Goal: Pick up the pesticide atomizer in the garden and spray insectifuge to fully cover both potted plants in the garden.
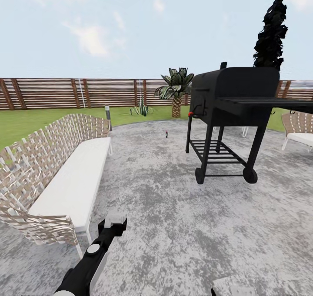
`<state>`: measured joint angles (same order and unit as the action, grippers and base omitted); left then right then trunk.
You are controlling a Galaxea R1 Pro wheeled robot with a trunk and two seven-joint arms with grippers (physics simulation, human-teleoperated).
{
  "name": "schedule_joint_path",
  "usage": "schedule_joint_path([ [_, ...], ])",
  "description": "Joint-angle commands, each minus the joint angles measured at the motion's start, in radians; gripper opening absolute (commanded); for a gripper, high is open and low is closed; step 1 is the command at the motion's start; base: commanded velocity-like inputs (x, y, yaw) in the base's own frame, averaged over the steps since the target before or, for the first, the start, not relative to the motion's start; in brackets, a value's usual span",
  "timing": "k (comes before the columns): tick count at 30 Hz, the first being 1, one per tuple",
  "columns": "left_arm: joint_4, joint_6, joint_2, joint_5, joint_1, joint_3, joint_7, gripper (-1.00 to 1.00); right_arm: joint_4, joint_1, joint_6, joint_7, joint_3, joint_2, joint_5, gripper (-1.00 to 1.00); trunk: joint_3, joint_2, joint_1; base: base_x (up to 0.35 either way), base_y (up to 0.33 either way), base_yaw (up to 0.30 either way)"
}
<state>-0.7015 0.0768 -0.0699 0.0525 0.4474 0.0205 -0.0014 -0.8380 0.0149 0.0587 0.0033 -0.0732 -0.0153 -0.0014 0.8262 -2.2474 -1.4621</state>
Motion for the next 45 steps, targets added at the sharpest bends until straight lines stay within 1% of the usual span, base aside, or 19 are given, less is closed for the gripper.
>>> schedule_joint_path([
  [1, 0.0, 0.003, -0.001, 0.006, 0.001, 0.002, 0.0, 1.0, 0.0, 0.0, 0.003, 0.001, 0.0, 0.0, 0.0, 1.0, 0.004, -0.008, -0.004, 0.0, 0.0, 0.0],
  [9, 0.0, 0.003, -0.001, 0.006, 0.001, 0.003, 0.0, 1.0, 0.0, 0.0, 0.004, 0.001, 0.0, 0.0, 0.0, 1.0, 0.029, -0.064, -0.034, 0.0, 0.0, 0.0],
  [24, 0.0, 0.003, -0.001, 0.006, 0.001, 0.003, 0.0, 1.0, 0.001, 0.0, 0.004, 0.001, 0.0, 0.0, 0.0, 1.0, 0.029, -0.064, -0.034, 0.008, 0.0, 0.0],
  [45, 0.0, 0.003, -0.001, 0.004, 0.001, 0.003, 0.0, 1.0, 0.0, 0.0, 0.004, 0.0, 0.0, 0.002, 0.0, 1.0, 0.029, -0.064, -0.034, 0.316, -0.002, 0.0],
])
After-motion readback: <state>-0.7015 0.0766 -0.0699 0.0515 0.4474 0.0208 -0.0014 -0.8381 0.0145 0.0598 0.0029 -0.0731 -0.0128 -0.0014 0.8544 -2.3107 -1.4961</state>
